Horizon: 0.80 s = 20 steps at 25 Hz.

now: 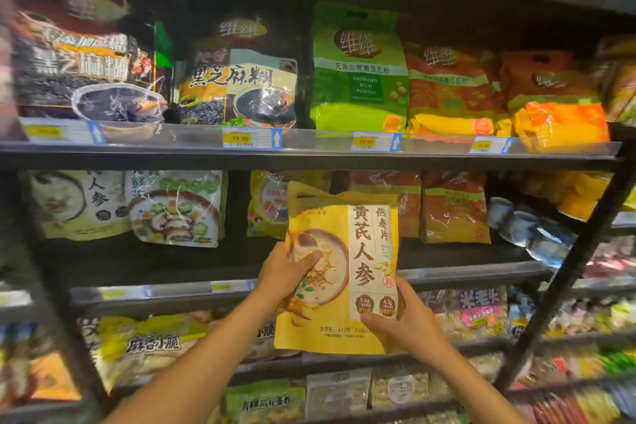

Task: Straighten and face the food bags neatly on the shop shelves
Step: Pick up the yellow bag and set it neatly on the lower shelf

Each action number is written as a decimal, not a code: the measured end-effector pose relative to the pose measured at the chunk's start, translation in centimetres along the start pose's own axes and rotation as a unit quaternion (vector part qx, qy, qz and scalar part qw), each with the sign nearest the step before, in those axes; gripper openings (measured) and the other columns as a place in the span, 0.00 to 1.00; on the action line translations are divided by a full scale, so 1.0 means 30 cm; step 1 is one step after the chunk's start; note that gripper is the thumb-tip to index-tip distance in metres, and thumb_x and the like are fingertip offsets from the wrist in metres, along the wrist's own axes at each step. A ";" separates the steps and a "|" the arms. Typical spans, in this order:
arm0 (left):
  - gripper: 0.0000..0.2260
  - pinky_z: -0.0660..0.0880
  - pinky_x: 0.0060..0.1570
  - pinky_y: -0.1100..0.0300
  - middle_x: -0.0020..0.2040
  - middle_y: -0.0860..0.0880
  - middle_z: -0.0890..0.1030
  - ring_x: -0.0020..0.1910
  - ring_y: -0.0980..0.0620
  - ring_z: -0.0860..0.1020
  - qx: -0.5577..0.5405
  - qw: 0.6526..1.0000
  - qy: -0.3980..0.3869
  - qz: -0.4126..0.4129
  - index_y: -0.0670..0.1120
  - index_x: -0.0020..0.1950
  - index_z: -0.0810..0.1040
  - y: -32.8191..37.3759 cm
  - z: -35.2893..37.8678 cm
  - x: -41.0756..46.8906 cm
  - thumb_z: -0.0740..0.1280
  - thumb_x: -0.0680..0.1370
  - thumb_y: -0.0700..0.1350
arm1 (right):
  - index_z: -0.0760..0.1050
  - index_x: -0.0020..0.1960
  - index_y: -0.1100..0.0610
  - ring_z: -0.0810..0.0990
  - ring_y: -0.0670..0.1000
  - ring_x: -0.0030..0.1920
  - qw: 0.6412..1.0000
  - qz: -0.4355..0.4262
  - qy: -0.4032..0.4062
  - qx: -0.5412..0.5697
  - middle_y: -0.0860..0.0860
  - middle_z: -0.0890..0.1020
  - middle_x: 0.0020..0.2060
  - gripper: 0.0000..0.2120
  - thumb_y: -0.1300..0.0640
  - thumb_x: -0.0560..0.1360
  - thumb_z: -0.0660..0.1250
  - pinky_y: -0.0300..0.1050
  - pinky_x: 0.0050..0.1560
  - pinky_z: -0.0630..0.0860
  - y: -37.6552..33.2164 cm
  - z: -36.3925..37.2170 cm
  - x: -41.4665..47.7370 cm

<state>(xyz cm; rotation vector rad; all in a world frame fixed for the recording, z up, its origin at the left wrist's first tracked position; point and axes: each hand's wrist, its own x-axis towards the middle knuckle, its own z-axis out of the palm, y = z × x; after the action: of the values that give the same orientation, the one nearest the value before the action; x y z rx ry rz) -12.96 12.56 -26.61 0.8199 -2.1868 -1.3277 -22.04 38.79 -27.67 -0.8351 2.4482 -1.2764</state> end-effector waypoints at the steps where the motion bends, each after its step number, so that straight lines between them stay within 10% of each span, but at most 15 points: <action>1: 0.34 0.80 0.55 0.46 0.52 0.52 0.82 0.52 0.50 0.82 0.003 1.000 0.004 -0.003 0.52 0.56 0.78 -0.007 -0.009 -0.017 0.69 0.61 0.75 | 0.66 0.65 0.33 0.82 0.34 0.49 1.000 -0.004 -0.002 -0.001 0.32 0.83 0.51 0.36 0.40 0.65 0.82 0.35 0.46 0.77 -0.004 0.009 -0.010; 8: 0.22 0.78 0.51 0.51 0.51 0.53 0.80 0.52 0.52 0.80 -0.020 0.998 0.055 -0.039 0.50 0.56 0.74 -0.019 -0.099 -0.233 0.75 0.72 0.62 | 0.65 0.69 0.33 0.83 0.38 0.52 0.998 -0.034 -0.048 0.022 0.33 0.83 0.54 0.41 0.39 0.62 0.83 0.45 0.52 0.82 0.005 0.070 -0.078; 13: 0.32 0.81 0.54 0.48 0.53 0.57 0.84 0.53 0.55 0.82 -0.036 0.991 0.112 -0.069 0.56 0.58 0.77 -0.112 -0.186 -0.413 0.73 0.63 0.74 | 0.66 0.70 0.38 0.81 0.35 0.50 0.991 -0.071 -0.110 0.027 0.32 0.82 0.53 0.41 0.44 0.63 0.84 0.35 0.45 0.77 -0.025 0.145 -0.151; 20: 0.25 0.78 0.58 0.50 0.58 0.56 0.80 0.58 0.53 0.80 -0.030 0.972 0.207 -0.111 0.54 0.62 0.73 -0.167 -0.378 -0.718 0.74 0.71 0.64 | 0.66 0.68 0.37 0.83 0.33 0.46 0.973 -0.120 -0.194 0.025 0.34 0.85 0.50 0.40 0.45 0.63 0.84 0.34 0.41 0.76 -0.143 0.315 -0.271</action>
<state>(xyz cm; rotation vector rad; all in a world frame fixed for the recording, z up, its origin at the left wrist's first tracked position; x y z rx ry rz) 11.17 18.46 -27.72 1.2236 -1.7610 -1.1859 -9.51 35.43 -29.98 -1.2645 2.0470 -1.1131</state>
